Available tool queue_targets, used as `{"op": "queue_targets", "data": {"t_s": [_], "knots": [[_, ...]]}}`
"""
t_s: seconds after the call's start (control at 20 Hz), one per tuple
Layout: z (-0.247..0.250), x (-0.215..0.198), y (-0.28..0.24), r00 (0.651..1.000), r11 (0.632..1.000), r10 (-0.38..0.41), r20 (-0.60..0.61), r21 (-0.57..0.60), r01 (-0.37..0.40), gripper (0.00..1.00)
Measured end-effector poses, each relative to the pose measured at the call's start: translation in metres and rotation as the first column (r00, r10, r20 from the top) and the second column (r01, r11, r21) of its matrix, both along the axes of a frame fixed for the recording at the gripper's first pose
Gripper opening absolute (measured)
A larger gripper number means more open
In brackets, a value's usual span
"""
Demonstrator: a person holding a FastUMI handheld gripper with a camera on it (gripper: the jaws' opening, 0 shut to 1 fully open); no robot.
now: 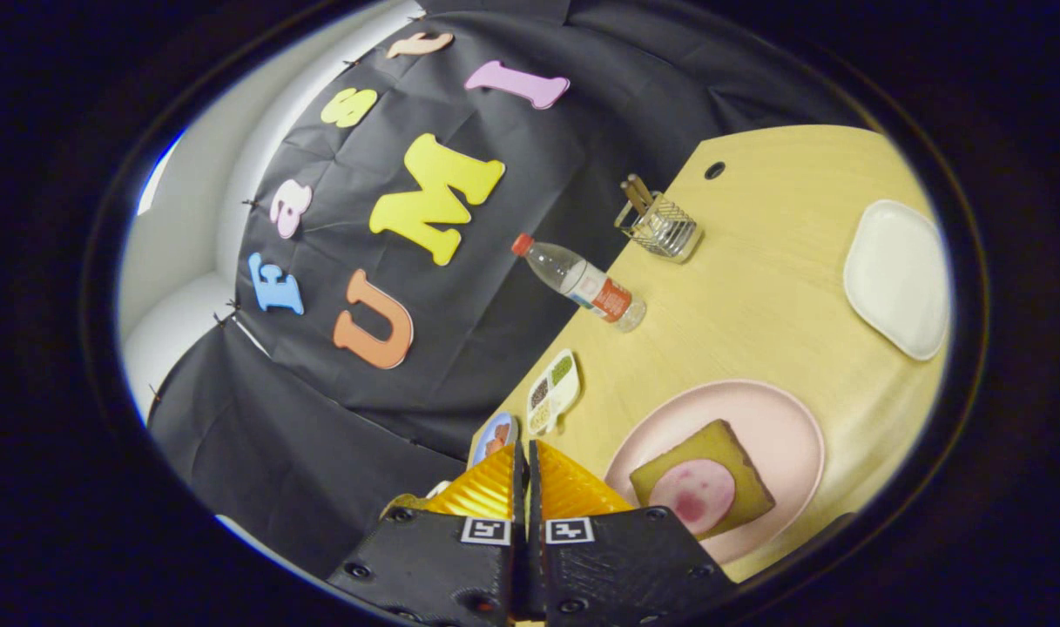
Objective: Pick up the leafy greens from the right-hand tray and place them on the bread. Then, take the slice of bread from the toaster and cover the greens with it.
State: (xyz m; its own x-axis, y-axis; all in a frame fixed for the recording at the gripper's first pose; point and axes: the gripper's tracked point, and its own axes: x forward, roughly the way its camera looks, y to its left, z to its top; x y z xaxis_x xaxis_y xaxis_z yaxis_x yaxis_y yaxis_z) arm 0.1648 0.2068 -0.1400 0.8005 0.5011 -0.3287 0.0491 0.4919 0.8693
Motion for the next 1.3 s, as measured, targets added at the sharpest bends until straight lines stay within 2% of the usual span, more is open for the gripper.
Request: {"op": "queue_targets", "data": {"t_s": [0.1, 0.35, 0.45, 0.7, 0.8, 0.9, 1.1, 1.2, 1.3], "knots": [[-0.016, -0.002, -0.009, 1.0, 0.999, -0.021, -0.023, -0.026, 0.02, 0.0], [-0.049, 0.001, -0.058, 0.991, 0.97, -0.135, -0.009, -0.207, 0.131, 0.0], [-0.059, -0.001, -0.067, 0.99, 0.962, -0.139, -0.017, -0.241, 0.131, 0.0], [-0.093, -0.008, -0.07, 0.995, 0.926, -0.077, -0.062, -0.374, 0.048, 0.02], [-0.095, -0.012, -0.073, 0.997, 0.898, -0.059, -0.043, -0.438, 0.034, 0.14], [-0.09, -0.015, -0.077, 0.999, 0.864, -0.041, -0.009, -0.502, 0.03, 0.3], [-0.056, -0.017, -0.1, 0.991, 0.771, -0.069, 0.115, -0.625, 0.126, 0.82], [-0.03, -0.022, -0.106, 0.979, 0.712, -0.083, 0.187, -0.676, 0.189, 0.94], [0.003, -0.027, -0.097, 0.959, 0.668, -0.079, 0.27, -0.7, 0.252, 0.95]]}}
